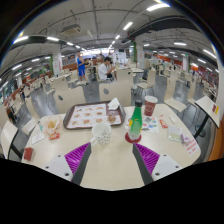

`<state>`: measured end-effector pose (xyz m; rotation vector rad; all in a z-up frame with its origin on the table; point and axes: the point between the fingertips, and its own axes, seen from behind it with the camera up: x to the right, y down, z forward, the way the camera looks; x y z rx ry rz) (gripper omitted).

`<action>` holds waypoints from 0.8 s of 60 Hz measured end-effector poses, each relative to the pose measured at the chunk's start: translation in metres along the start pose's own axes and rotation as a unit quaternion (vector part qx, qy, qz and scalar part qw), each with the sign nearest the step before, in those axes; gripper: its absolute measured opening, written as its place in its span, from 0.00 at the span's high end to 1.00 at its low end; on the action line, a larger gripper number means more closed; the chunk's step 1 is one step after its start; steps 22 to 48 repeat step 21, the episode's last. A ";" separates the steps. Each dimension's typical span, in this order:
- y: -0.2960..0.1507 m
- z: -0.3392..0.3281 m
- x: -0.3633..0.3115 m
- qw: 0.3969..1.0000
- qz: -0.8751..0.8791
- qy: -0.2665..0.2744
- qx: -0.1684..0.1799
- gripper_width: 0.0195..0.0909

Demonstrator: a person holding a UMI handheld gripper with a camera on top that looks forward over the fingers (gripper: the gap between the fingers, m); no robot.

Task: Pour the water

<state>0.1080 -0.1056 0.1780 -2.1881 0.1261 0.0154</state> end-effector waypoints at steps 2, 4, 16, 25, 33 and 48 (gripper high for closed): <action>0.000 -0.010 -0.017 1.000 0.001 -0.003 -0.002 0.09; 0.000 -0.021 -0.034 1.000 0.000 -0.002 -0.004 0.09; -0.006 -0.064 -0.114 0.999 -0.025 -0.019 -0.001 0.11; -0.002 -0.068 -0.133 1.000 -0.011 -0.028 -0.007 0.11; -0.002 -0.068 -0.133 1.000 -0.011 -0.028 -0.007 0.11; -0.002 -0.068 -0.133 1.000 -0.011 -0.028 -0.007 0.11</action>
